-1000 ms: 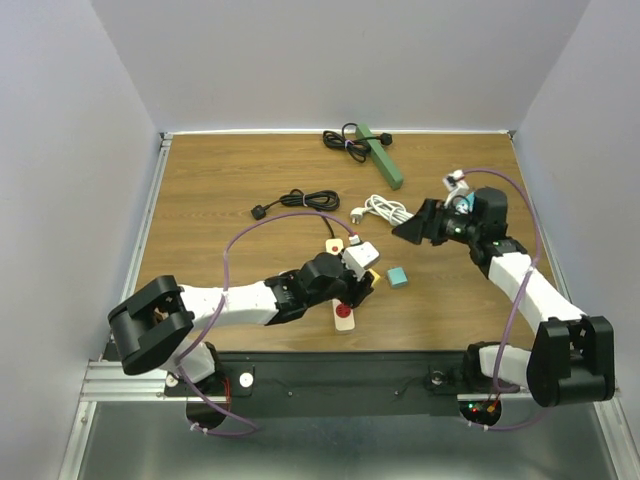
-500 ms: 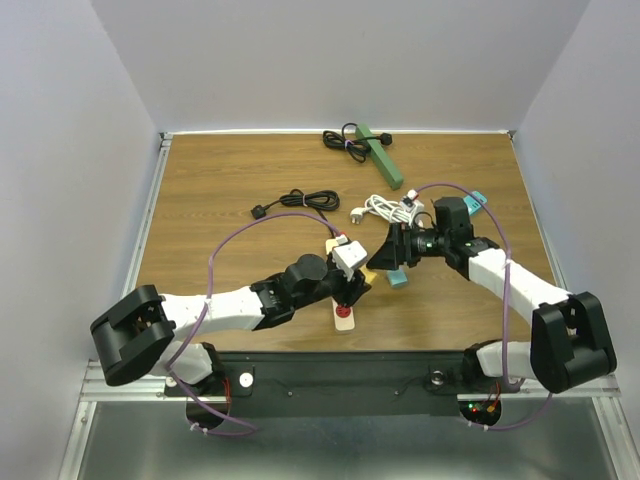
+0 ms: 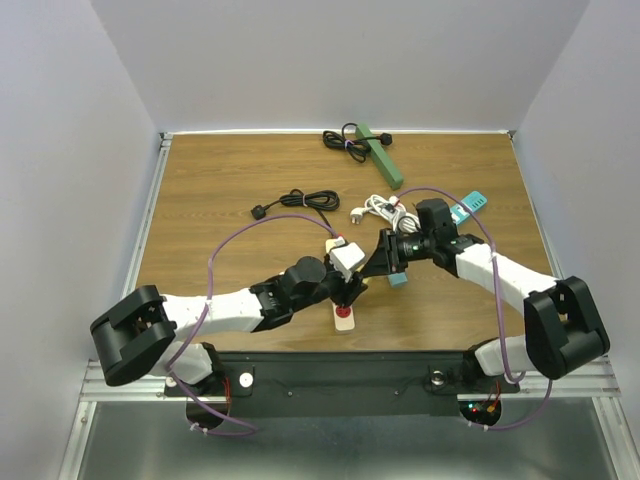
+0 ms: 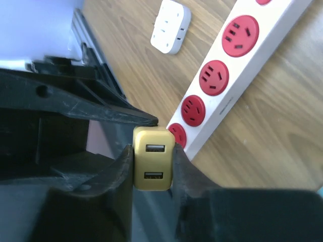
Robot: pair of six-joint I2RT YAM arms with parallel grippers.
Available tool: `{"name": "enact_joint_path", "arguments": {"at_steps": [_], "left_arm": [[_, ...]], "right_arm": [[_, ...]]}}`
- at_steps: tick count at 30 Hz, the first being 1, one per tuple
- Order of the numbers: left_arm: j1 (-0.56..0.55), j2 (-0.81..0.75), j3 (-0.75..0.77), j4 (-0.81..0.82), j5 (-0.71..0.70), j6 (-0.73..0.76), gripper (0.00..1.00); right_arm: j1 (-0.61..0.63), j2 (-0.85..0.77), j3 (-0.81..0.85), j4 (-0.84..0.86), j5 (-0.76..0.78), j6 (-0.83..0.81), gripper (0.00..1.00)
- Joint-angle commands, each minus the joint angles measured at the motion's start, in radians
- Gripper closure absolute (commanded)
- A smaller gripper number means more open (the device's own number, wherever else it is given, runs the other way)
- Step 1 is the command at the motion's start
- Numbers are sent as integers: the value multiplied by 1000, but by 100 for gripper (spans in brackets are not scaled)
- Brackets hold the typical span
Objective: Insert the plug
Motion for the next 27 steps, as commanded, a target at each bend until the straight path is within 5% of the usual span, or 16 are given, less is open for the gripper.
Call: {"name": "enact_joint_path", "arguments": {"at_steps": [1, 4, 7, 10, 21, 27], "left_arm": [[2, -16, -4, 82, -38, -6, 100], [2, -17, -7, 77, -75, -30, 75], [4, -49, -16, 57, -128, -65, 33], [7, -83, -45, 48, -155, -82, 10], [39, -264, -197, -39, -211, -251, 2], [266, -324, -240, -130, -209, -386, 2]], "right_arm": [[14, 11, 53, 11, -48, -21, 93], [17, 11, 70, 14, -33, -24, 100], [15, 15, 94, 12, 59, -18, 100], [15, 29, 126, 11, 135, -16, 100], [17, 111, 254, 14, 358, -38, 100], [127, 91, 258, 29, 599, -33, 100]]}}
